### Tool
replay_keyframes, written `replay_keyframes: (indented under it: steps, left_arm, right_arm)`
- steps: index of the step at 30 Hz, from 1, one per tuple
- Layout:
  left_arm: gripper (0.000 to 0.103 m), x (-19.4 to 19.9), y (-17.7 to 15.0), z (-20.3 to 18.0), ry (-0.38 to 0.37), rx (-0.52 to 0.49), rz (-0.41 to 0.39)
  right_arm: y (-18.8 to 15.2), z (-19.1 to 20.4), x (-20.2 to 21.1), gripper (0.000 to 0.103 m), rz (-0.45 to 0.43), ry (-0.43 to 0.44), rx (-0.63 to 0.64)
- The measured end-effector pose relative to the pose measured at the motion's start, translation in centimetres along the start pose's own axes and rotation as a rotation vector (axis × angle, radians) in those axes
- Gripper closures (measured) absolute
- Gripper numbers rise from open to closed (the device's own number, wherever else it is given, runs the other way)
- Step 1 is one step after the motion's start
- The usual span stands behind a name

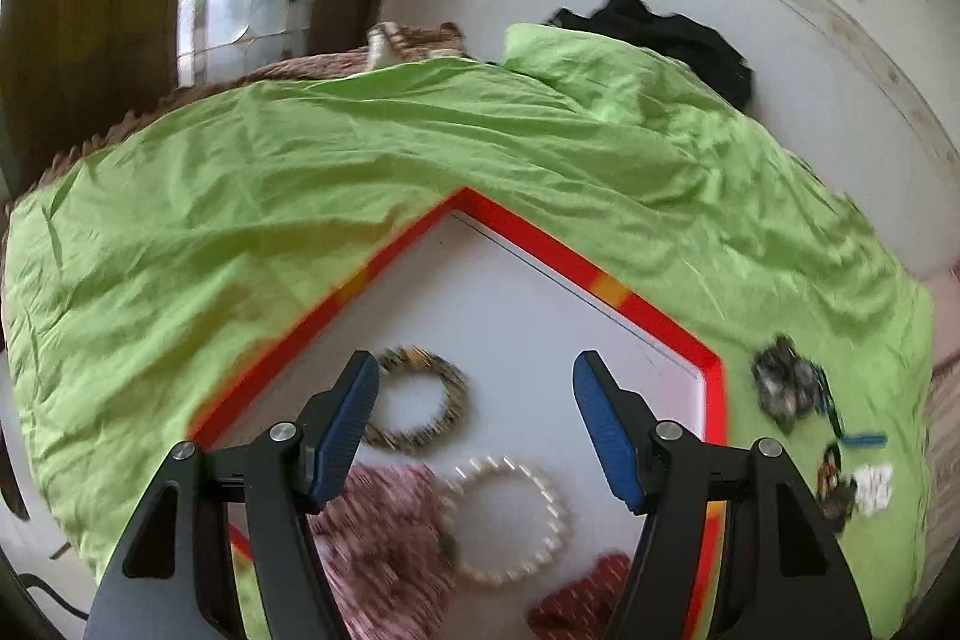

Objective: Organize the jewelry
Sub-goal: 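Withdraw both tools from the tray toward the remaining accessories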

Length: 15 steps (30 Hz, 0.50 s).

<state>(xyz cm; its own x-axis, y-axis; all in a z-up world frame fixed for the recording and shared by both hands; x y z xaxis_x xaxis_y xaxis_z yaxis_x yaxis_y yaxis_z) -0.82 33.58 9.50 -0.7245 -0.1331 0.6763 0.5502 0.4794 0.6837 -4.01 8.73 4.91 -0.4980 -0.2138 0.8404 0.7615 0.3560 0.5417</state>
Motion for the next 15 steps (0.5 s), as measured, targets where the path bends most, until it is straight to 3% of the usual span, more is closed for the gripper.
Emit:
replay_keyframes:
  steps: [5, 12, 15]
  left_arm:
    - [0.024, 3.1, -3.5, -4.0, -0.027, -0.127, 0.008]
    - [0.022, 6.8, -8.6, -8.5, -0.071, -0.286, 0.113]
    - [0.022, 7.8, -9.8, -10.3, -0.085, -0.318, 0.145]
  right_arm:
    - [-3.8, -6.7, 3.0, 0.056, -0.013, -0.108, -0.071]
    - [-9.3, -16.7, 5.6, 0.051, 0.011, -0.202, -0.271]
    - [-11.0, -19.3, 6.5, 0.039, 0.008, -0.203, -0.332]
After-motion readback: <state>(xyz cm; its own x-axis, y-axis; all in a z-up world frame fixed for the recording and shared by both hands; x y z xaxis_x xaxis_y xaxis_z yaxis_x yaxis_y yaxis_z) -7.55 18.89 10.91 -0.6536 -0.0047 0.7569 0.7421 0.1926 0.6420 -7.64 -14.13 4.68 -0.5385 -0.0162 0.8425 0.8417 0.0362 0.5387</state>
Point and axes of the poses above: each gripper's, at about its wrist camera, not at the fingertips, and x roughly against the way its jaws point, z to its left, y to its top, the point moved 1 cm from there along -x, roughly the way its jaws point, and after that the axes turned 1 degree about z, right-handed, at the moved point
